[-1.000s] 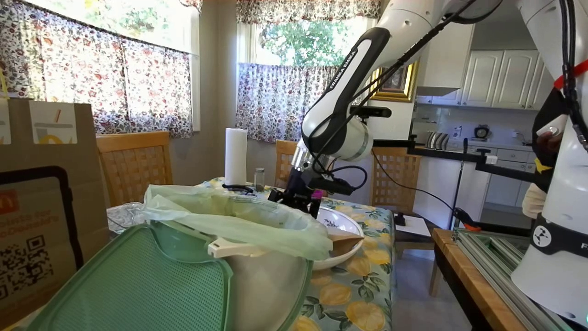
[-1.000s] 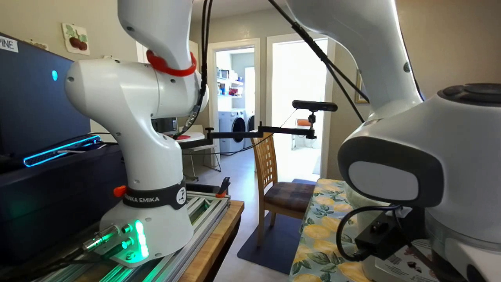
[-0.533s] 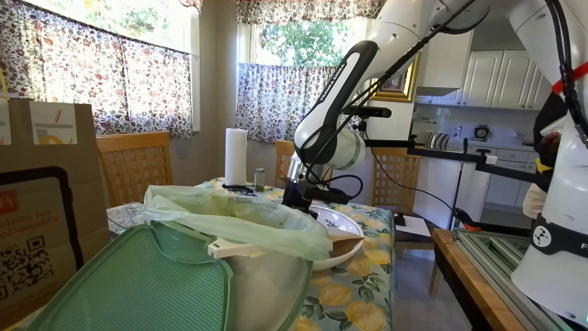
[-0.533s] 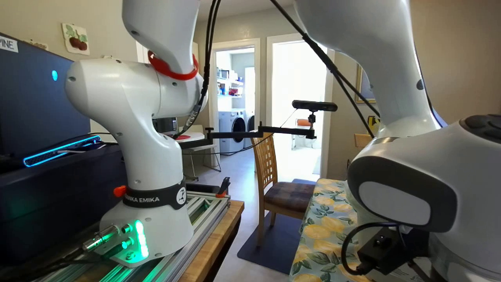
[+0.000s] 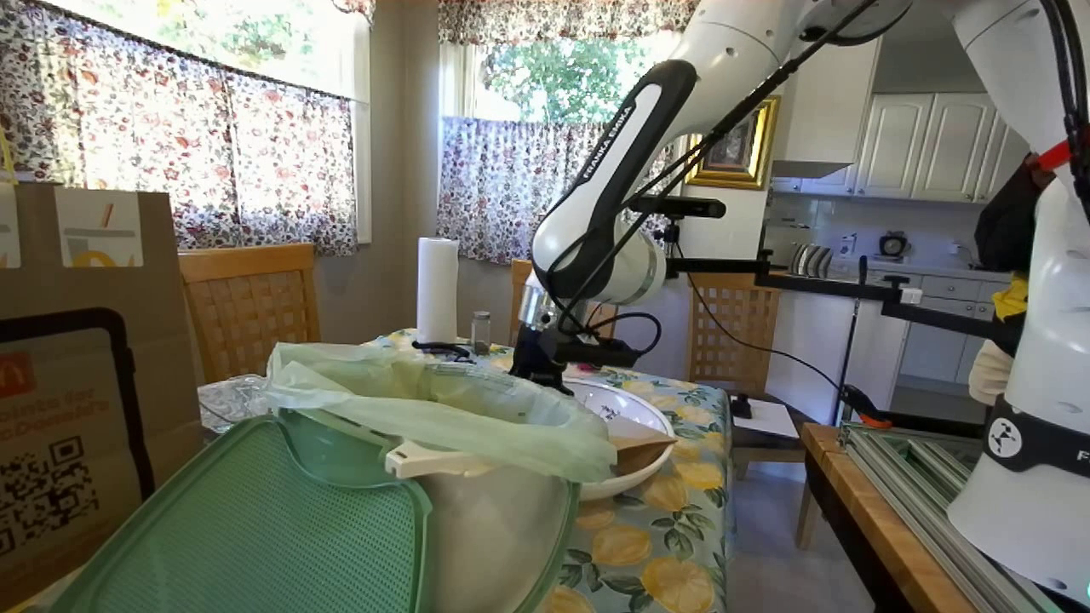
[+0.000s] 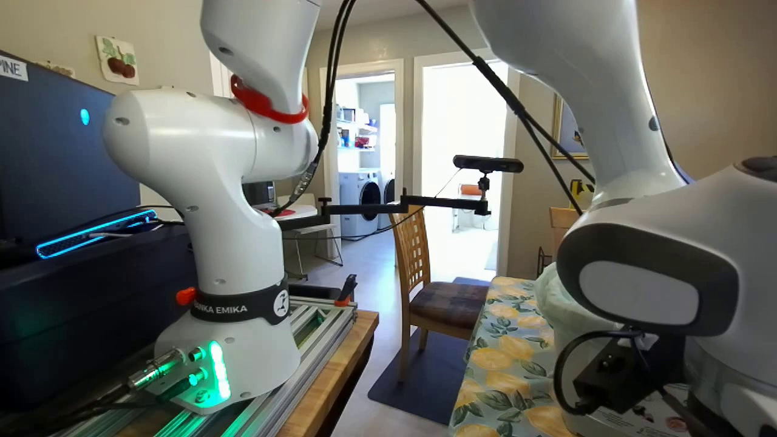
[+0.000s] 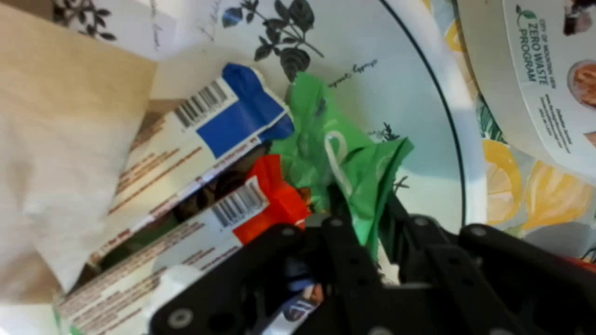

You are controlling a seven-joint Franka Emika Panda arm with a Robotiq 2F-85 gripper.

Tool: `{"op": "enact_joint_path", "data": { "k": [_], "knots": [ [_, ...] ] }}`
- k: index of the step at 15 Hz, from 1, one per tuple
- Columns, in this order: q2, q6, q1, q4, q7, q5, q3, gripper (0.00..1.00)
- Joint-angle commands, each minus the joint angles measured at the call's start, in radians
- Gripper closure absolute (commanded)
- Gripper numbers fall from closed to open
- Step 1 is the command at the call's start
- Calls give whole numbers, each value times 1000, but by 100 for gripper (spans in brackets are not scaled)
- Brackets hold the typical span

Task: Put some of the contents of the white plate into the bin

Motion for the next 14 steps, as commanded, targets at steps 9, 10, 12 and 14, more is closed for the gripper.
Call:
{"op": "enact_joint_path", "data": {
  "k": [9, 10, 12, 14],
  "knots": [
    [-375, -271, 483, -115, 381, -564, -454, 95],
    [-397, -296, 487, -111, 409, -613, -453, 95],
    [-445, -316, 479, -117, 456, -697, -435, 95],
    [-497, -294, 463, -131, 456, -730, -398, 95]
  ]
}}
